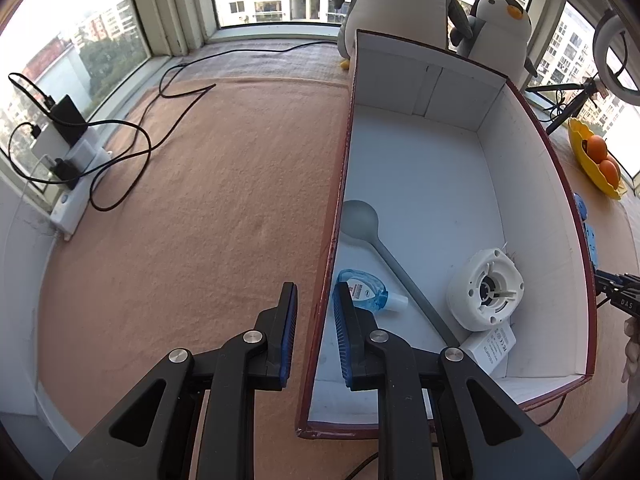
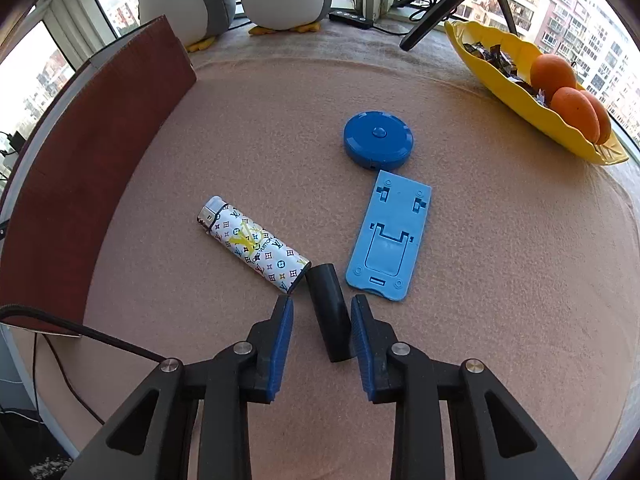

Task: Organize rigid objects
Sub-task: 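Close the right tool on the black cylinder and lift it, then carry the black cylinder into the white box and open the right tool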

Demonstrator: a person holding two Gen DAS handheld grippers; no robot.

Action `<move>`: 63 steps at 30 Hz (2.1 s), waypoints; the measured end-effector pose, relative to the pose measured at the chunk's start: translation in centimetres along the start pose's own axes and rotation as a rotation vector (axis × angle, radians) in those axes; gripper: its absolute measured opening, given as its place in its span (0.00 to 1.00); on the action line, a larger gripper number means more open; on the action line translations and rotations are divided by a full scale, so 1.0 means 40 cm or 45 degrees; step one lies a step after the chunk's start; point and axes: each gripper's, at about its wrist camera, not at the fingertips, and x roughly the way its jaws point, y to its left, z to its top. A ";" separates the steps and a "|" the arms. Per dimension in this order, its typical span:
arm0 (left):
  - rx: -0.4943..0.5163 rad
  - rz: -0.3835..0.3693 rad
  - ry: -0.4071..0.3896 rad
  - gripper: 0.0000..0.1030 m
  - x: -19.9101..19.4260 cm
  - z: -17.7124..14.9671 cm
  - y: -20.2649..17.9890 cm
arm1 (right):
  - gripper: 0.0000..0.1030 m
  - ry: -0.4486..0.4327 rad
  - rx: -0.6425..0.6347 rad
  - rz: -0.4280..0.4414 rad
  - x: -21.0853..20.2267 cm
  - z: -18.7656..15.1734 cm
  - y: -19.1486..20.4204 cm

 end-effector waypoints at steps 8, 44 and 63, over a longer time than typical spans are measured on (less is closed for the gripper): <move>-0.006 0.012 -0.006 0.17 -0.003 0.002 0.001 | 0.14 -0.029 0.101 0.034 -0.002 -0.015 -0.034; 0.005 -0.056 -0.072 0.16 -0.015 0.016 0.013 | 0.14 -0.482 -0.145 0.117 -0.307 0.065 0.351; 0.039 -0.108 -0.097 0.06 -0.009 0.021 0.016 | 0.14 -0.448 -0.282 0.173 -0.293 0.082 0.536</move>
